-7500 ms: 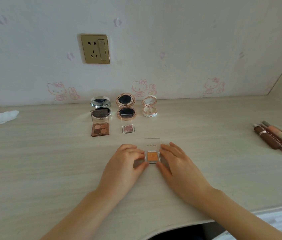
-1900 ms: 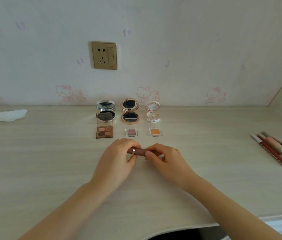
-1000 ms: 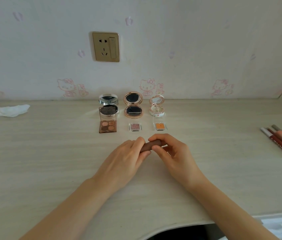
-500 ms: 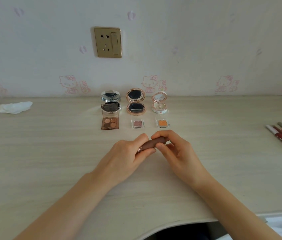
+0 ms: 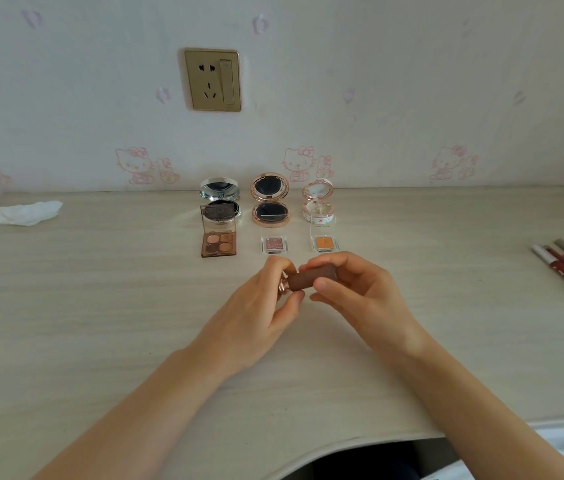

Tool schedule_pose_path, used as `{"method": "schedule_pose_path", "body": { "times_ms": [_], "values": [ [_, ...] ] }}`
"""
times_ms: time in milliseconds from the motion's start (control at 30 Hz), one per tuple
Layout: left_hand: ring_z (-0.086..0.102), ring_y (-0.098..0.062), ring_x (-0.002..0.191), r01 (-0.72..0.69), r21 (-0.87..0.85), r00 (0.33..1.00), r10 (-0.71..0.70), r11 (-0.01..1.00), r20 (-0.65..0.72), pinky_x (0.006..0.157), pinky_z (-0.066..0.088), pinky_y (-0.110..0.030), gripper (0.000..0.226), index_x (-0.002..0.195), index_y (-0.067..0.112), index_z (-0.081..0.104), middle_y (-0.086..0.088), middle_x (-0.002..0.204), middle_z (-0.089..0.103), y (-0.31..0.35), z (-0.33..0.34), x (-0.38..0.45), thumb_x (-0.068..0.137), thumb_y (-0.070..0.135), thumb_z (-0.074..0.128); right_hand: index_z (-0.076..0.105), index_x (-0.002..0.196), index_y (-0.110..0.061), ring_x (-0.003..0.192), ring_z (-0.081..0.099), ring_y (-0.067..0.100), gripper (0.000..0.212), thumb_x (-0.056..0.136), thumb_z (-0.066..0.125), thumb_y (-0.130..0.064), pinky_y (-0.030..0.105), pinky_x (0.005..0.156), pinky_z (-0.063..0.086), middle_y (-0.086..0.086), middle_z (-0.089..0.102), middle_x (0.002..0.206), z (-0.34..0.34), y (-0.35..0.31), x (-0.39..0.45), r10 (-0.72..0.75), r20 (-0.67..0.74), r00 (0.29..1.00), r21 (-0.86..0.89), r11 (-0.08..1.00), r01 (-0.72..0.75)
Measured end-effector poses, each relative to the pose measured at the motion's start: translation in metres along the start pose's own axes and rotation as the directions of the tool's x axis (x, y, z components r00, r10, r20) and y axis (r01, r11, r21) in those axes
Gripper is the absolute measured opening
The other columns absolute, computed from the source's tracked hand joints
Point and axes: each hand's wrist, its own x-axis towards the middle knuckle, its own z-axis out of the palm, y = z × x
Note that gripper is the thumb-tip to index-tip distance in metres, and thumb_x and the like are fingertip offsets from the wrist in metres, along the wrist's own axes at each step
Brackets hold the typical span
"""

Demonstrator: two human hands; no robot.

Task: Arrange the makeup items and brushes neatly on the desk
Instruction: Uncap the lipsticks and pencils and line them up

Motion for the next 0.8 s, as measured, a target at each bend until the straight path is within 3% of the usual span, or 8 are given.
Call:
{"method": "schedule_pose_path", "body": {
  "times_ms": [167, 333, 533, 667, 800],
  "values": [
    [0.046, -0.005, 0.061, 0.022, 0.004, 1.000, -0.022, 1.000, -0.007, 0.054, 0.033, -0.017, 0.013, 0.101, 0.027, 0.036, 0.010, 0.067, 0.044, -0.006, 0.001, 0.000, 0.096, 0.035, 0.046, 0.062, 0.113, -0.005, 0.105, 0.066, 0.027, 0.040, 0.075, 0.067, -0.014, 0.031, 0.085, 0.054, 0.017, 0.070, 0.104, -0.003, -0.002, 0.002, 0.066, -0.101, 0.993, 0.194, 0.980, -0.046],
    [0.042, -0.005, 0.055, 0.033, -0.008, 0.999, -0.033, 0.999, -0.021, 0.050, 0.030, -0.019, 0.012, 0.098, 0.030, 0.033, 0.011, 0.062, 0.039, -0.010, 0.001, 0.000, 0.096, 0.035, 0.044, 0.063, 0.104, -0.007, 0.102, 0.066, 0.028, 0.023, 0.083, 0.062, -0.016, 0.041, 0.095, 0.051, 0.018, 0.069, 0.097, -0.009, -0.004, 0.002, 0.046, -0.137, 0.990, 0.273, 0.962, -0.007],
    [0.040, -0.007, 0.054, 0.086, -0.132, 0.992, -0.097, 0.988, -0.084, 0.051, 0.035, -0.020, 0.014, 0.093, 0.030, 0.036, 0.006, 0.064, 0.044, -0.008, 0.001, -0.001, 0.094, 0.042, 0.043, 0.064, 0.100, -0.013, 0.091, 0.065, 0.022, 0.018, 0.085, 0.061, -0.022, 0.046, 0.089, 0.054, 0.006, 0.065, 0.083, -0.013, -0.002, 0.002, 0.100, -0.200, 0.975, 0.300, 0.953, -0.036],
    [0.061, -0.012, 0.074, 0.130, -0.228, 0.982, -0.157, 0.965, -0.106, 0.066, 0.051, -0.029, 0.012, 0.094, 0.026, 0.051, 0.004, 0.081, 0.061, -0.001, 0.000, 0.002, 0.091, 0.036, 0.056, 0.068, 0.101, -0.015, 0.083, 0.062, 0.020, 0.015, 0.088, 0.061, -0.019, 0.038, 0.081, 0.054, 0.006, 0.062, 0.081, -0.010, -0.002, 0.000, 0.103, -0.199, 0.975, 0.235, 0.971, -0.054],
    [0.064, -0.007, 0.086, 0.134, -0.274, 0.973, -0.179, 0.952, -0.145, 0.075, 0.053, -0.025, 0.007, 0.091, 0.024, 0.065, 0.014, 0.088, 0.065, 0.005, 0.001, 0.008, 0.086, 0.020, 0.068, 0.067, 0.105, -0.011, 0.079, 0.060, 0.022, 0.016, 0.091, 0.059, -0.009, 0.035, 0.080, 0.054, 0.010, 0.060, 0.080, -0.012, -0.001, 0.001, 0.127, -0.221, 0.967, 0.182, 0.979, -0.087]
  ]
}}
